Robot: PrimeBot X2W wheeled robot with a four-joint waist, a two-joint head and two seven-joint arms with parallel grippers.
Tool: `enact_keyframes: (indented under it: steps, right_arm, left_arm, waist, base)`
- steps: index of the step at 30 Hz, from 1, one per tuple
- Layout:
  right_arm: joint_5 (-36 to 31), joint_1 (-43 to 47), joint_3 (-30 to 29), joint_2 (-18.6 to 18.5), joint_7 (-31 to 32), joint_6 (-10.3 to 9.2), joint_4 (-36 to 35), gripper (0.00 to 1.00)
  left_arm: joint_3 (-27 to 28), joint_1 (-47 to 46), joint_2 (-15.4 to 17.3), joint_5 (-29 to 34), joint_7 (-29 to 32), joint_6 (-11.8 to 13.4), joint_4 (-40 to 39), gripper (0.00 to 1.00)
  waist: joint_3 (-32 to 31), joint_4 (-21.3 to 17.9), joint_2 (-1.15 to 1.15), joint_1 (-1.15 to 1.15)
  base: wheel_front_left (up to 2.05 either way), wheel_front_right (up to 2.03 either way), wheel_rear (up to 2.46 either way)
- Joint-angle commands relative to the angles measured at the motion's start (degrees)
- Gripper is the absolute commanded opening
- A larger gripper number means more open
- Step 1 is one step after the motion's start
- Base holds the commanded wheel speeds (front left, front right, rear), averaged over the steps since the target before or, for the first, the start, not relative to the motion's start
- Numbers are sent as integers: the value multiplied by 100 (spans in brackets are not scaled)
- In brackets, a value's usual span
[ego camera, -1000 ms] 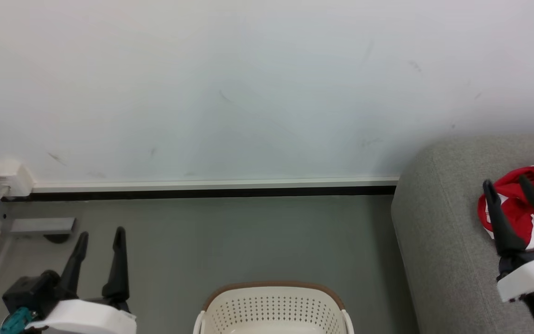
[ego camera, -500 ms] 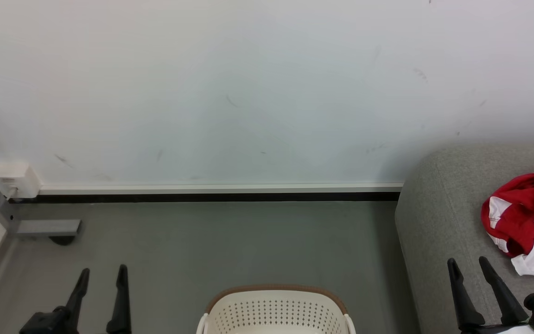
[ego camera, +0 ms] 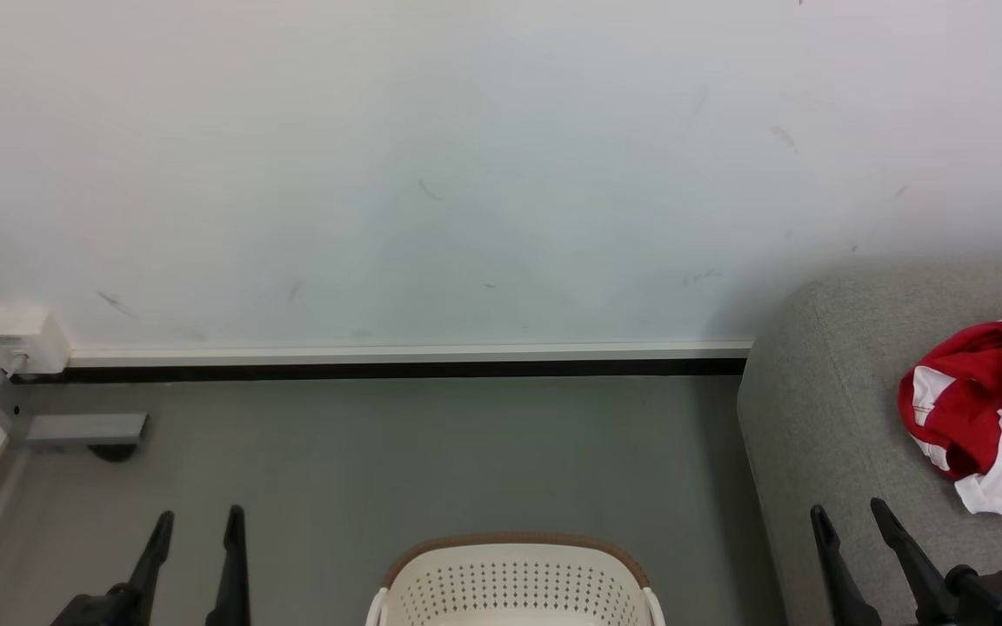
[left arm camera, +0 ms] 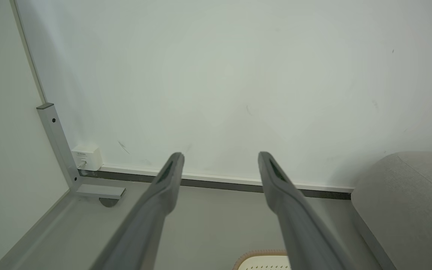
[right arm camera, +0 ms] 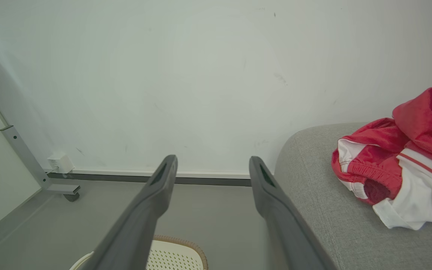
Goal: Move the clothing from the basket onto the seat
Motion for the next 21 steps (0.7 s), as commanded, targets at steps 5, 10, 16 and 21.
enact_keyframes:
  steps: [5, 10, 16, 21]
  right_arm:
    - [-52, 9, 16, 18, -44, -13, -18, 100]
    - [-64, 6, -9, 28, -43, -13, -48, 100]
    - [-6, -6, -15, 32, 7, 1, -48, 0]
    - [187, 64, -42, 119, 74, 1, 78, 0]
  left_arm:
    - [133, -6, -81, 174, 0, -119, 62, 100]
    - [236, -20, -142, 259, 0, -207, 79, 100]
    - [308, -23, -196, 219, 3, -282, 109, 0]
    - [341, -17, -243, 21, 105, -284, 334, 0]
  waist:
    - [3, -4, 0, 0]
    - [7, -6, 0, 0]
    - [16, 11, 0, 0]
    - [21, 8, 0, 0]
  base:
    - [0, 0, 0]
    - [0, 0, 0]
    - [0, 0, 0]
    - [0, 0, 0]
